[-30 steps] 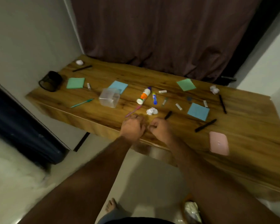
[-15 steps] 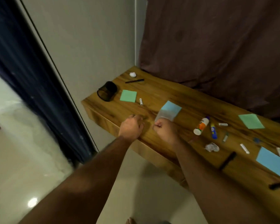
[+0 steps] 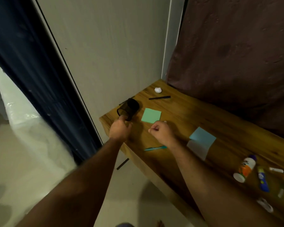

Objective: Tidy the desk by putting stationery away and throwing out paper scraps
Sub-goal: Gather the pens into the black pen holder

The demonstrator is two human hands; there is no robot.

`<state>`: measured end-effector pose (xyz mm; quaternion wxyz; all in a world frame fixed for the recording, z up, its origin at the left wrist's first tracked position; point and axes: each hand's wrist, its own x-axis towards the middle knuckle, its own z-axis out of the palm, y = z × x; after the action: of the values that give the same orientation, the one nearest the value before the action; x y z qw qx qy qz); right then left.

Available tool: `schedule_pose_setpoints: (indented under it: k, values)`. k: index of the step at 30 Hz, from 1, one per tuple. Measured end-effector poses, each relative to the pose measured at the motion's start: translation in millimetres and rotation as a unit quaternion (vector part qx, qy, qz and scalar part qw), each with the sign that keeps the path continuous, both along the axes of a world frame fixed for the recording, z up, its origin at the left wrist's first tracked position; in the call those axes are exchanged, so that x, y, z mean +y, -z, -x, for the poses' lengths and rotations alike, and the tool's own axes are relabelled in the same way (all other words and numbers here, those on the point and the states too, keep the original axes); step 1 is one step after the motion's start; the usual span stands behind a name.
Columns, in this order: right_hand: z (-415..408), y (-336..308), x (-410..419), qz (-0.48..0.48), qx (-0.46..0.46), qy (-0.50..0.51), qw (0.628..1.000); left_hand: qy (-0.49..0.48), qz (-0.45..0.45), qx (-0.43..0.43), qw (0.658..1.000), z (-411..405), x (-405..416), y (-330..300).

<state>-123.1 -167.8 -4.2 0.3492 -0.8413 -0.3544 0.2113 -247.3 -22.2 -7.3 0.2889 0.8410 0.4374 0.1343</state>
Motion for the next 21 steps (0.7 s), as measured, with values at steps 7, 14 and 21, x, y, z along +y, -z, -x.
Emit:
schedule_pose_setpoints:
  k: [7,14,21]
  values:
    - [-17.8,3.7,48.0,0.006,0.029,-0.012,0.999,-0.089,0.100,-0.010,0.991,-22.4,55.3,9.1]
    - [-37.6,7.7,94.0,0.035,-0.056,0.006,0.998,-0.073,0.133,0.054,0.987,-43.7,98.3,29.0]
    - [-39.1,13.3,133.2,0.050,-0.140,0.013,0.989,-0.012,0.127,0.028,0.991,-56.9,107.9,38.6]
